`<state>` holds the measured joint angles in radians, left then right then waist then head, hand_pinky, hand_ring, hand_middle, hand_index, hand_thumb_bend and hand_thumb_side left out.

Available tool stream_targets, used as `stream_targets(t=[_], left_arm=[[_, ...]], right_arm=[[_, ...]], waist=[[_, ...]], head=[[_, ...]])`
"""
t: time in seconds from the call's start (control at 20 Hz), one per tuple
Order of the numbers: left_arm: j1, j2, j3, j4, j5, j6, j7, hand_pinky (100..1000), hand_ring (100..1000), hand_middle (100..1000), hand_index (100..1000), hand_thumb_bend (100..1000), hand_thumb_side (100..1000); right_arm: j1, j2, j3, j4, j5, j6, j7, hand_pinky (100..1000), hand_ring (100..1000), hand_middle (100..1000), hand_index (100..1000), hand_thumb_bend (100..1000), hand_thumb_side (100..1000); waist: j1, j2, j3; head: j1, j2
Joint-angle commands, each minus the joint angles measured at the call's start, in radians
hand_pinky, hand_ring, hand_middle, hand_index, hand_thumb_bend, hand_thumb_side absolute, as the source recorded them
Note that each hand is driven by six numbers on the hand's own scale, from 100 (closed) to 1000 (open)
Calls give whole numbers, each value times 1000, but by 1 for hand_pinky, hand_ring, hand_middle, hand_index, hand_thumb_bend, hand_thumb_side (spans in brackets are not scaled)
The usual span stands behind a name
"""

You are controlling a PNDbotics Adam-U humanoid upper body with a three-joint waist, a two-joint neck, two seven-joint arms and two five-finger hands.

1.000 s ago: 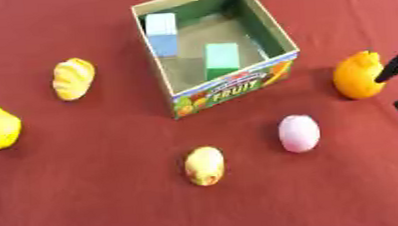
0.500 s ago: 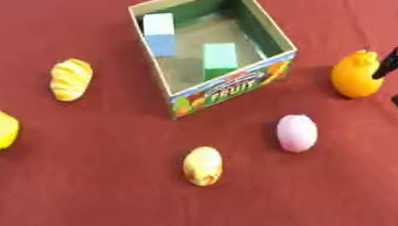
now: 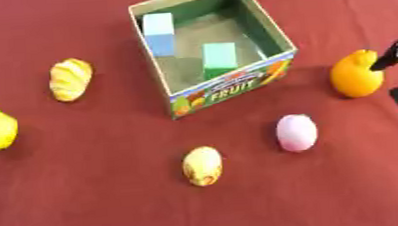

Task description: Pick up objects on the table and place them in the box.

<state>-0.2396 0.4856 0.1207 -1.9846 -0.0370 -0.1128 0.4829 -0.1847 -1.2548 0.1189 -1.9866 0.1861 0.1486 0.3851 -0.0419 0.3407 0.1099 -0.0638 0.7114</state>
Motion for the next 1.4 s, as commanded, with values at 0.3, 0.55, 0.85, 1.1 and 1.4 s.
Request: stream_targets(t=[0.3, 0.55, 0.85, 1.1, 1.4], left_arm=[[-16, 33, 0, -15, 11, -2, -8, 734, 602, 574, 822, 100, 525], [-20, 32, -1, -15, 14, -2, -11, 734, 602, 574, 822, 100, 525], [-22, 30, -4, -15, 19, -2, -14, 734, 601, 573, 822, 100, 529], [-25, 29, -5, -15, 24, -2, -16, 734, 601, 573, 822, 100, 531], [-26, 28, -6, -15, 30, -4, -18, 733, 600, 571, 822, 100, 535]], right_arm=[[-44, -32, 13, -13, 3, 115, -64, 863, 843, 782, 831, 147, 316], [-69, -23, 27, -5, 36, 145, -68, 868, 847, 787, 839, 233, 345], [-118, 2, 53, 59, 103, 126, -47, 874, 862, 813, 863, 360, 375], [-158, 29, 69, 136, 155, 113, -35, 872, 859, 804, 858, 359, 394], [-181, 46, 76, 206, 197, 84, -50, 873, 848, 794, 852, 329, 456]], waist=[[4, -7, 5], [6, -3, 10], [6, 3, 18], [7, 11, 26], [8, 29, 34]], head=[[-7, -13], [-13, -20], [-19, -28], [-26, -34], [-30, -38]])
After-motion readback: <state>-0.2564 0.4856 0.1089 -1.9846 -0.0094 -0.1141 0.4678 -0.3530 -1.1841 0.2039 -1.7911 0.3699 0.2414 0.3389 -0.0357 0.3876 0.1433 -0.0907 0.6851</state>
